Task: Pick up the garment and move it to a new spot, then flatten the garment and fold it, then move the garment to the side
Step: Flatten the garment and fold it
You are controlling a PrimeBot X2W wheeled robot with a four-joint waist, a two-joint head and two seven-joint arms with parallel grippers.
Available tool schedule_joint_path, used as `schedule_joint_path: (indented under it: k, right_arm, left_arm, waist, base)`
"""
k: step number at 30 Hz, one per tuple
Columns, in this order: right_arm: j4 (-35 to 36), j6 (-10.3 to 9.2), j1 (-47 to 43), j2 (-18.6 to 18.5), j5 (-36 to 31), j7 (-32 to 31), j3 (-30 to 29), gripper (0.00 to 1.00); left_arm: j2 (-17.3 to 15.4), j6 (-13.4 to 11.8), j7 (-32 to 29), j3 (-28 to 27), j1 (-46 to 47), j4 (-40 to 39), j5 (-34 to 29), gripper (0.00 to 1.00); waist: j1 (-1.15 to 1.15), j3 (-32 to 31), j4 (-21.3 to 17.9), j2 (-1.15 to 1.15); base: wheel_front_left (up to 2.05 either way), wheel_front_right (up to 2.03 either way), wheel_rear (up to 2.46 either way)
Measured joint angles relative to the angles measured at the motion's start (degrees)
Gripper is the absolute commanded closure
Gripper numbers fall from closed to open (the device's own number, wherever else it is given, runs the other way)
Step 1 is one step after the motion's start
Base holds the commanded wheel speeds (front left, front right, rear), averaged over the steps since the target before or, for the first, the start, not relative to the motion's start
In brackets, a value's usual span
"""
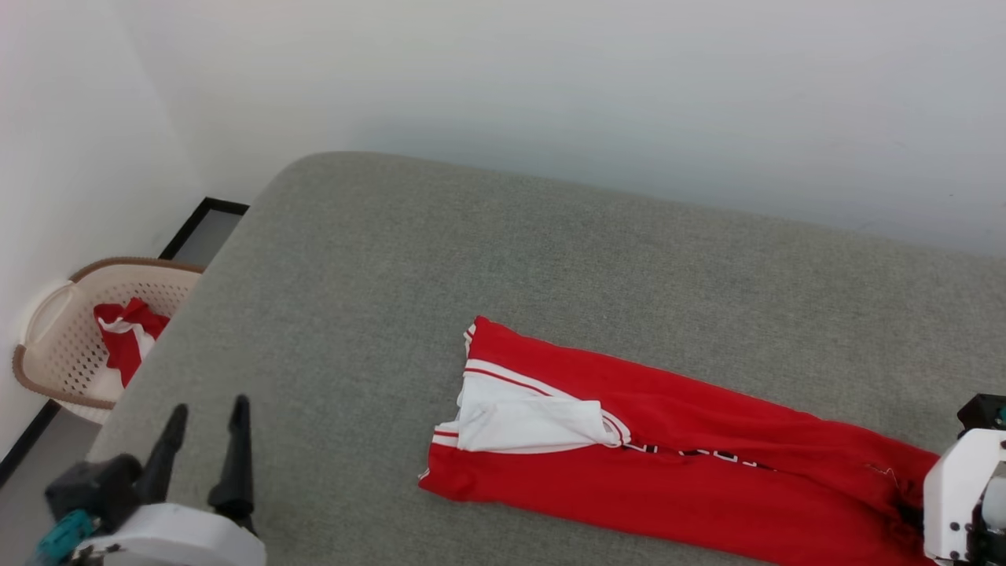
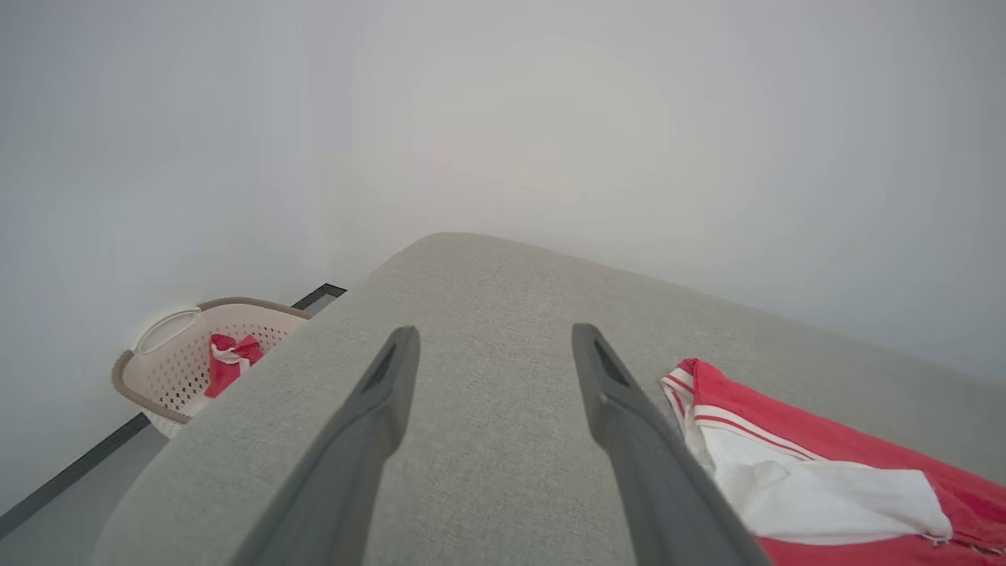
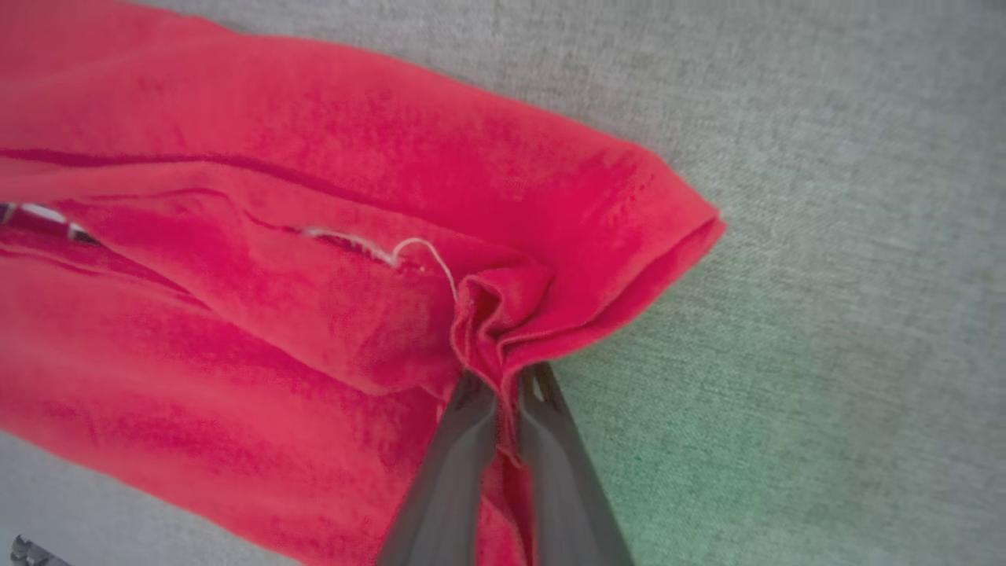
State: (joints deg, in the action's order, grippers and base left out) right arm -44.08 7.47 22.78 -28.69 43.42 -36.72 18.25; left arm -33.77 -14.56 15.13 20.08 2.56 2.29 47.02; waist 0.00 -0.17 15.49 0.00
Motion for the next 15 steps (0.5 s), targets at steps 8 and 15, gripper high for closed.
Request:
schedule_joint_path:
  k: [8,15]
  right_arm:
    - [0.88,0.07,0.1,-2.85,3.6,1.6,4.07,1.0]
    - [0.32,0.08,0.05,-6.54,5.66,4.24,6.05,1.0]
  left_arm:
    - [3.16,1.98,0.0,-5.11,-3.61,0.13,-3.22,0.0]
    - [4.79,3.09,0.0,-7.65,-5.19,0.41,-4.78,0.0]
  waist:
    - [0.0,-0.12,-0.23,0.0]
    - [0.0,-0.64,-0.91,0.0]
  base:
    - [0.0,0.0,0.0]
    - [0.0,0.0,0.0]
